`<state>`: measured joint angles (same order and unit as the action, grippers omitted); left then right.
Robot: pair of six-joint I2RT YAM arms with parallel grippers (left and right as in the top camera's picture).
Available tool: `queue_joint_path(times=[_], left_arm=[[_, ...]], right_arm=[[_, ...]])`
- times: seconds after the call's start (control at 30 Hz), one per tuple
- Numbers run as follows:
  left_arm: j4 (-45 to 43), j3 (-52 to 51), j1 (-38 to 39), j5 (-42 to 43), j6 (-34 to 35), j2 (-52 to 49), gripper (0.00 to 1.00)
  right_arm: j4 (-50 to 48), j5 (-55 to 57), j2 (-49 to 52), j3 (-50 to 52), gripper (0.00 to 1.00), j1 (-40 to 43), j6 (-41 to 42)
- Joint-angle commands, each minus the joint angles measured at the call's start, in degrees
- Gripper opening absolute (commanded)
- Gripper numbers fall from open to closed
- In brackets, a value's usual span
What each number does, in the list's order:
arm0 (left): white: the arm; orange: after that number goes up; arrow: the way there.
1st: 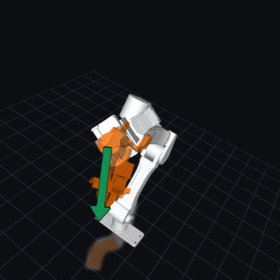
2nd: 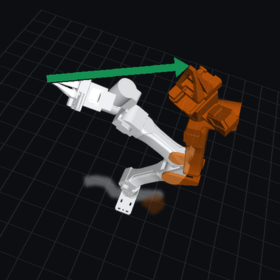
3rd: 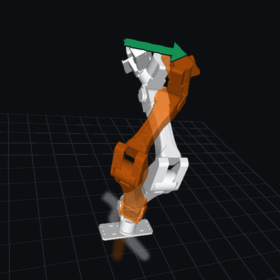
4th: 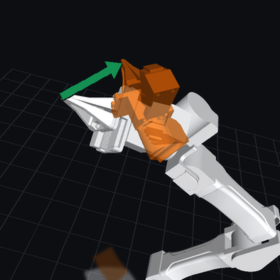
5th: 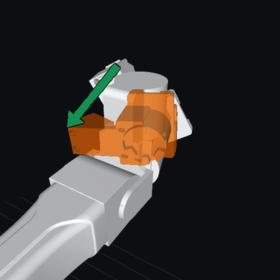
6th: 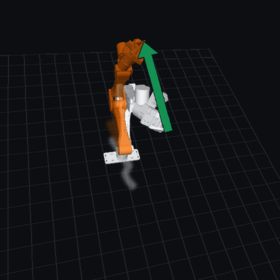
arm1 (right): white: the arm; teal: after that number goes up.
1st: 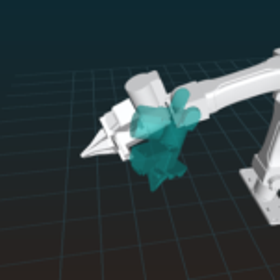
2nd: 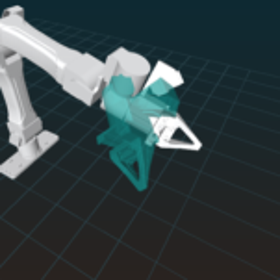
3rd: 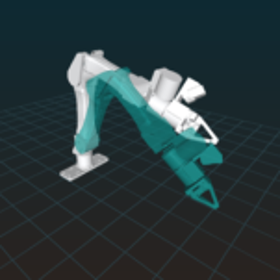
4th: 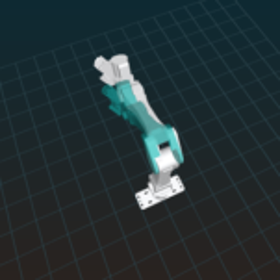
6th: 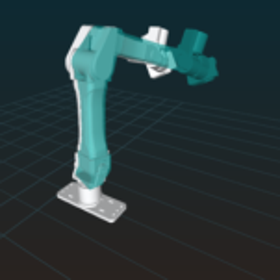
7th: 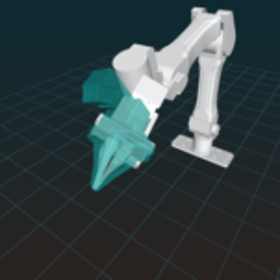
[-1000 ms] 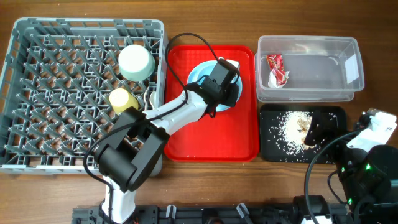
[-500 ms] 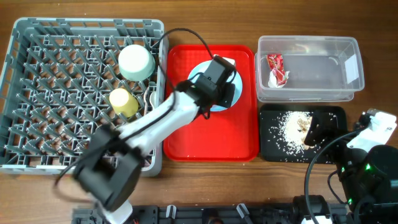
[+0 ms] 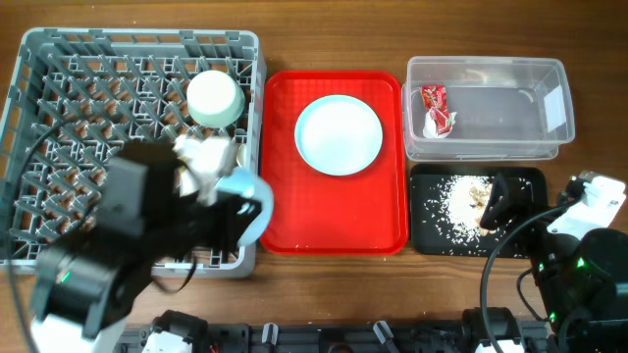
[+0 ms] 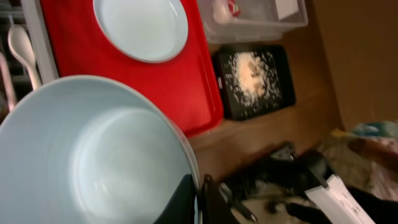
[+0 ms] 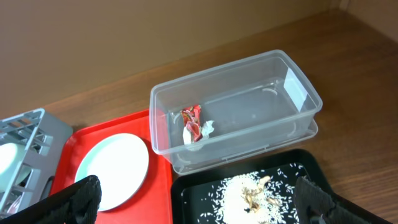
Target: Sort waste into correct bins and load items into the dishwasher rack
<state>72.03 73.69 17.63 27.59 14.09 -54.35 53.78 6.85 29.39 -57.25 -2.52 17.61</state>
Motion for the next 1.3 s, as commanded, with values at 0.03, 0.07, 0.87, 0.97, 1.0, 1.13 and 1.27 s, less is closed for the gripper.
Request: queue_joint_path(times=[0.03,0.07,0.87,0.97,1.0,1.13,1.27], left_arm=[[6.6,-0.3,-8.5,19.2,-10.8,0.6,0.04],[7.8,-0.3,-9.9,21.9,-12.5,-0.1,0.04],[4.6,-23.3,-44.2,43.2,-39.5,-25.5,0.04],[1.4,-26.0,-45.4,44.0,-39.4,-28.6,0.04],[1.1,-26.3,-45.9,44.2,-39.4,-29.9,0.04],[1.2,-26.3,-48.7,43.7,-39.4,-33.5,0.04],[1.2,-26.3,-51.6,41.6,-39.4,-33.5,0.06]], right_arm=[[-0.1,-0.5,0.0,-0.5,1.0,0.2,-1.0],[-0.1,-0.5,0.0,-0.5,1.0,0.2,-1.0],[-0.1,-0.5,0.0,-0.5,1.0,0.2,-1.0],[-0.1,-0.5,0.0,-0.5,1.0,0.2,-1.0],[-0.1,-0.5,0.0,-0.5,1.0,0.2,-1.0],[-0.1,-0.5,0.0,-0.5,1.0,0.2,-1.0],[-0.1,-0.5,0.0,-0.5,1.0,0.2,-1.0]])
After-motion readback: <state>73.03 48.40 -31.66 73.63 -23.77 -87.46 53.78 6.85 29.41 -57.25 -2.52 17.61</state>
